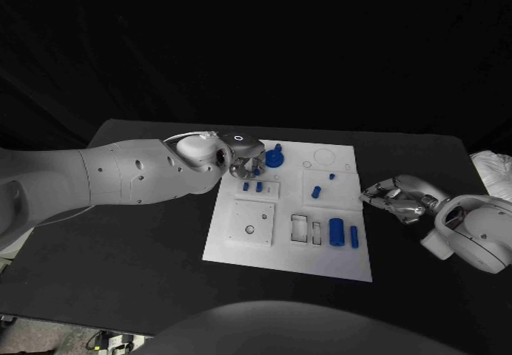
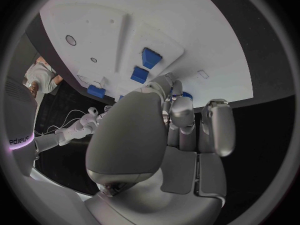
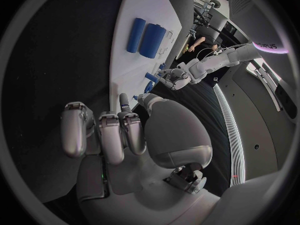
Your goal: Assemble the parts on the task board
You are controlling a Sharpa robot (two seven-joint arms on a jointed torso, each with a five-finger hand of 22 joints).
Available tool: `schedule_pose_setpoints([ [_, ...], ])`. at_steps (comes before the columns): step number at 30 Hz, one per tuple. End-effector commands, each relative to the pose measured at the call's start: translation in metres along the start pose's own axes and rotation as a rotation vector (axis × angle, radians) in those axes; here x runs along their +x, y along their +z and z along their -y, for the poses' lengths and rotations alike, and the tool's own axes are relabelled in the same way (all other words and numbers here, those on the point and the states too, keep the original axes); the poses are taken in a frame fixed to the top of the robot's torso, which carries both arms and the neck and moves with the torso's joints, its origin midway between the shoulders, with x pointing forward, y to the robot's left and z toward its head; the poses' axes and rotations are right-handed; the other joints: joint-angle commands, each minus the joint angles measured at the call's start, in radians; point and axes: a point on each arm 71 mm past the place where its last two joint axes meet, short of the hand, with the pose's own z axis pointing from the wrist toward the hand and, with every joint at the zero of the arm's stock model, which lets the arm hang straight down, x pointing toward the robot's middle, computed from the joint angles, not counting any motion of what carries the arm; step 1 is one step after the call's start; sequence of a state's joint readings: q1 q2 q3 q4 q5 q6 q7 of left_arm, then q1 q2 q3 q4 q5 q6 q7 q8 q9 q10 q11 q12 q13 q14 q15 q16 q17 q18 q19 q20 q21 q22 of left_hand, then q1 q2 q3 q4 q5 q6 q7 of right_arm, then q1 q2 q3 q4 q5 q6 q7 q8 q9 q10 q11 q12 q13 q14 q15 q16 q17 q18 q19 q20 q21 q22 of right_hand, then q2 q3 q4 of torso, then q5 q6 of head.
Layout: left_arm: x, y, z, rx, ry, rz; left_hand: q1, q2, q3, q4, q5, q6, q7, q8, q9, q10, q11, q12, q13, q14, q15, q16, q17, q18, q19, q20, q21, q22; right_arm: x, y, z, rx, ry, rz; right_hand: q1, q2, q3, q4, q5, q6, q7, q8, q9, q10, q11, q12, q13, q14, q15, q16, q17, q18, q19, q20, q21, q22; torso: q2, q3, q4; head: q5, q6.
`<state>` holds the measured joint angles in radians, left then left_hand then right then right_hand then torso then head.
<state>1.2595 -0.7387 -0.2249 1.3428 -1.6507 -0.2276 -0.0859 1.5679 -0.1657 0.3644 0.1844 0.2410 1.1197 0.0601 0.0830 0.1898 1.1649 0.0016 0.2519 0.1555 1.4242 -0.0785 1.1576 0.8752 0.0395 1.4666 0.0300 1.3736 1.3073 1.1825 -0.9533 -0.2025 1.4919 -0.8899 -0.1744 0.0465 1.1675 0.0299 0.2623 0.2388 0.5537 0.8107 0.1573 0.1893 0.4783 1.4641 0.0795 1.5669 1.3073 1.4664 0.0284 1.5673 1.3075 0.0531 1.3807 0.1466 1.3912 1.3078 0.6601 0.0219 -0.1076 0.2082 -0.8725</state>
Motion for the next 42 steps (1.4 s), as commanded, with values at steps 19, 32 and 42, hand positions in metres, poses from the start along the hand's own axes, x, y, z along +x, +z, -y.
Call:
schedule_pose_setpoints([
  [19, -0.003, -0.004, -0.005, -0.016, 0.014, 0.076, -0.046, -0.050, -0.067, 0.066, -0.115, -0.336, -0.111, -0.020, -0.078, -0.041, 0.014, -0.014, 0.005, -0.017, 0.008, -0.001, -0.013, 0.009, 0.021, 0.011, -0.023, 0.192, 0.000, -0.001, 0.001, -0.004, -0.001, 0.003, -0.002, -0.008, 0.007, -0.003, -0.002, 0.009, -0.001, -0.003, 0.001, 0.107, 0.008, 0.004, 0.264, 0.104, 0.007, 0.003, 0.263, 0.006, -0.012, 0.000, -0.005, 0.184, -0.001, -0.0008, 0.0009, -0.002, 0.000],
  [32, -0.023, -0.028, -0.029, -0.046, -0.018, 0.283, -0.037, -0.054, -0.161, 0.107, -0.131, -0.383, -0.132, 0.001, -0.082, -0.163, 0.034, -0.030, 0.010, -0.012, 0.020, 0.014, -0.001, 0.008, 0.025, 0.020, -0.024, 0.197, -0.012, -0.007, -0.001, -0.032, -0.009, 0.083, 0.005, -0.032, -0.010, -0.017, -0.205, 0.030, -0.008, 0.002, 0.008, 0.104, 0.002, 0.002, 0.262, 0.104, 0.001, 0.003, 0.263, 0.013, -0.033, -0.002, -0.030, 0.174, -0.003, -0.0016, 0.0026, -0.005, 0.000],
  [42, -0.047, -0.054, -0.057, -0.062, -0.059, 0.441, -0.115, -0.033, -0.201, 0.110, -0.170, -0.317, -0.110, 0.029, -0.069, -0.276, 0.036, -0.008, 0.014, -0.021, 0.024, 0.014, -0.007, 0.010, 0.021, 0.025, -0.037, 0.197, -0.045, -0.010, -0.030, -0.121, -0.083, 0.196, 0.131, -0.058, -0.004, -0.092, -0.311, 0.059, -0.021, -0.001, 0.019, -0.518, -0.017, -0.738, -0.337, -0.011, -0.024, -0.122, 0.122, 0.044, -0.124, -0.031, -0.177, 0.116, -0.001, -0.0015, 0.0214, -0.041, 0.000],
])
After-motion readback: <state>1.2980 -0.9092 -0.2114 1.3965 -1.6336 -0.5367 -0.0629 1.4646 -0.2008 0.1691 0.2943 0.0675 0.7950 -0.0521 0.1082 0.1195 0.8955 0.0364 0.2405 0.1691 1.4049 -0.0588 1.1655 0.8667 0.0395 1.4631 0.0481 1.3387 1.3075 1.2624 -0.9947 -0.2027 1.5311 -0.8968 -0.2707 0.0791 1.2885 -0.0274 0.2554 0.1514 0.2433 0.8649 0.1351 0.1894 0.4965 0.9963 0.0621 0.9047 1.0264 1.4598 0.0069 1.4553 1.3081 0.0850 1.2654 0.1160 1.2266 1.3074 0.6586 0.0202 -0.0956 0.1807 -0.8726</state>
